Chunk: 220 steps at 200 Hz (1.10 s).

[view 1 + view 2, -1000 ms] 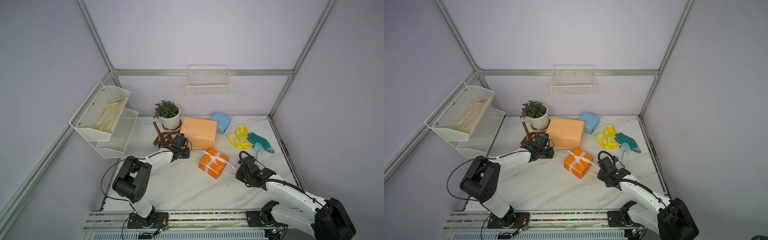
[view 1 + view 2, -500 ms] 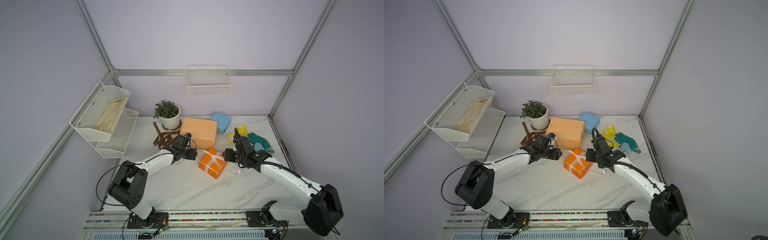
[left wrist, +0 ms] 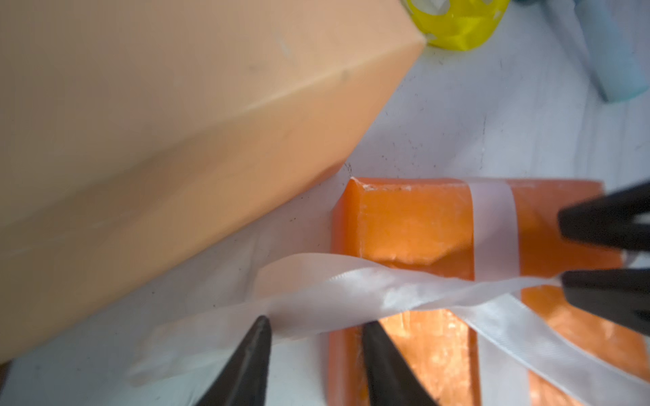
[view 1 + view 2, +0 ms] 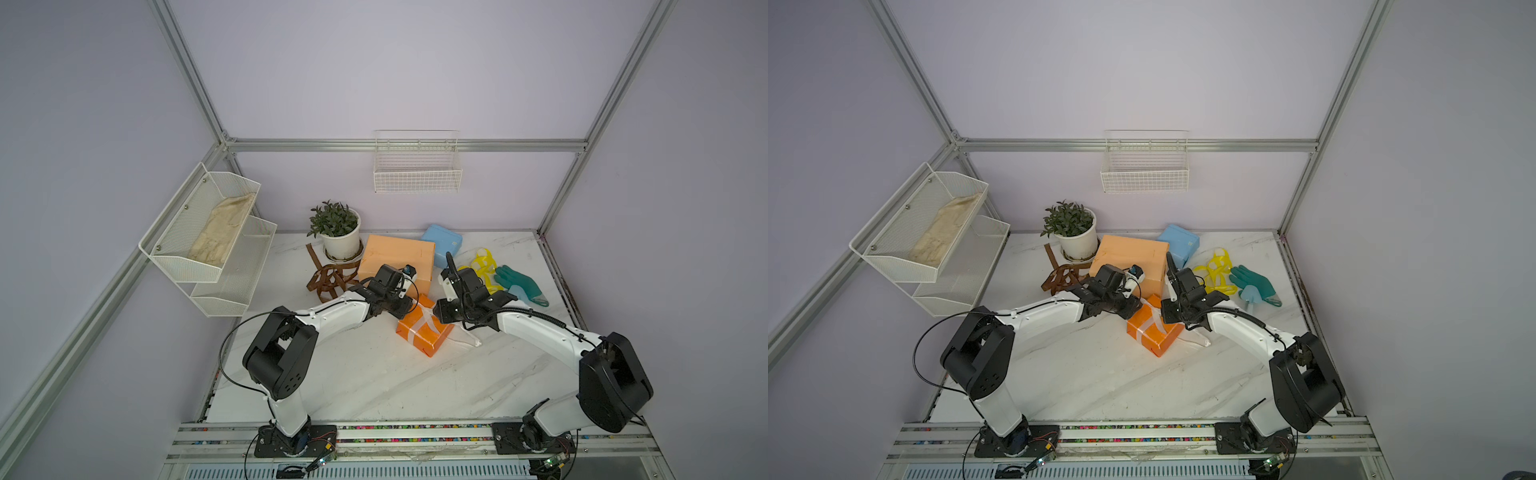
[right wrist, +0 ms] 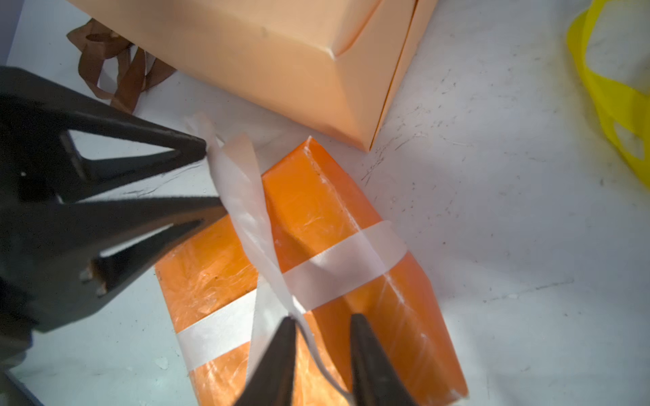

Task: Untie the ribbon bows on the gift boxes
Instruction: Untie the ribbon from the gift box.

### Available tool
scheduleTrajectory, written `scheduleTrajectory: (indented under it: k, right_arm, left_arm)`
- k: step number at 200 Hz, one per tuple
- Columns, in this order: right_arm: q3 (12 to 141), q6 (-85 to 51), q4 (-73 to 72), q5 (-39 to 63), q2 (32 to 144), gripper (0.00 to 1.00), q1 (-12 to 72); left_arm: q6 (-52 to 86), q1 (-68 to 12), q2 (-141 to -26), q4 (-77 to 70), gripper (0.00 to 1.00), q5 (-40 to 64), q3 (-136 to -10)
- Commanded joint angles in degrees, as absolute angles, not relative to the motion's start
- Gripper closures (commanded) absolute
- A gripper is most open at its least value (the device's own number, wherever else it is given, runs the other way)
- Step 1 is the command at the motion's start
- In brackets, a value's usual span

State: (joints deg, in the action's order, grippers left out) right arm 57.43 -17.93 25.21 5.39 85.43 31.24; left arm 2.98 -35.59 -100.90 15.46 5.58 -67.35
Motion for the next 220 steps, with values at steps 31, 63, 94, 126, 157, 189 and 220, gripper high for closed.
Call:
scheduleTrajectory:
  k: [31,63,94,126,157,189,220]
  right_arm:
    - [55.17,-22.00,24.65,4.26,80.01,1.00,31.57]
    - [51.79,-28.05,26.28,3.63,73.30,1.00,31.56]
    - [47.89,-33.60,29.73,7.21,68.25,1.00,31.60]
    - [41.87,-42.25,32.82,5.36,58.77,1.00,31.55]
    - [36.39,-53.39,41.39,-1.13,47.60,1.00,31.55]
    - [33.50,-60.21,47.97,-10.70,41.35,1.00,31.47]
    - [33.20,-56.81,45.03,-11.78,47.08,0.86,31.47]
  left_arm:
    - [3.96,-35.51,-98.50,13.98,0.85,1.73,-66.57]
    - [6.59,-35.30,-96.09,13.12,0.94,-3.22,-64.16]
    - [5.41,-35.02,-97.24,12.57,0.92,-0.22,-65.04]
    - [6.79,-35.14,-98.98,12.10,0.75,1.98,-67.05]
    - [7.27,-35.16,-100.13,12.06,0.64,2.24,-68.27]
    - [7.18,-35.17,-101.15,12.12,0.43,4.95,-70.07]
    - [9.96,-35.15,-99.86,12.28,0.38,12.09,-71.61]
